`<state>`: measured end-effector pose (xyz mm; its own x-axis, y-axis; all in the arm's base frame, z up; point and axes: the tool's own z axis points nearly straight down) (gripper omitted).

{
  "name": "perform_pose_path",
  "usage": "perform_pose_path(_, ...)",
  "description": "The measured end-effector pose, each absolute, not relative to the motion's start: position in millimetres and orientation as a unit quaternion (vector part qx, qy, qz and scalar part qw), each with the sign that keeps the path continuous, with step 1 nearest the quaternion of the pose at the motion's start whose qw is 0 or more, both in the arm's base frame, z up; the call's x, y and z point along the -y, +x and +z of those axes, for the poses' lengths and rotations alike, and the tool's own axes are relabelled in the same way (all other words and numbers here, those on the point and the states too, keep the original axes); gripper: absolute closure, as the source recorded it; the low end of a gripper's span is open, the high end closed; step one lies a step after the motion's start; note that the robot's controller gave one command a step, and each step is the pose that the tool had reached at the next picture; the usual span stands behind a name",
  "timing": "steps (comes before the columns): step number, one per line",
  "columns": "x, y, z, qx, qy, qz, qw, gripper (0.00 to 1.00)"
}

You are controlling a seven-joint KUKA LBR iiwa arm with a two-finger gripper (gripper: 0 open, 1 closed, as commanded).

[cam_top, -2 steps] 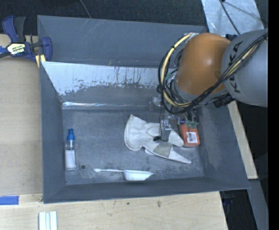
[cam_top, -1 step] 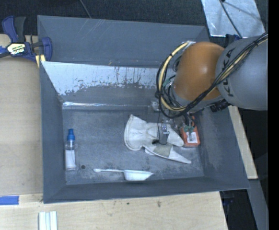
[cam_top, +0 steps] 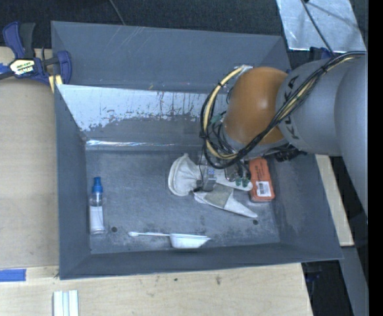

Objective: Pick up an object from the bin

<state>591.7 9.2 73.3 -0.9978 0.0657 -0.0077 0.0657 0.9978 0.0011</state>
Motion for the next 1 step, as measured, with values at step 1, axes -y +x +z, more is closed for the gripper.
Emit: perform_pose_path(1, -9.2, 591.7, 73.3, -0.999, 0.033, 0.000, 0.004, 1.00)
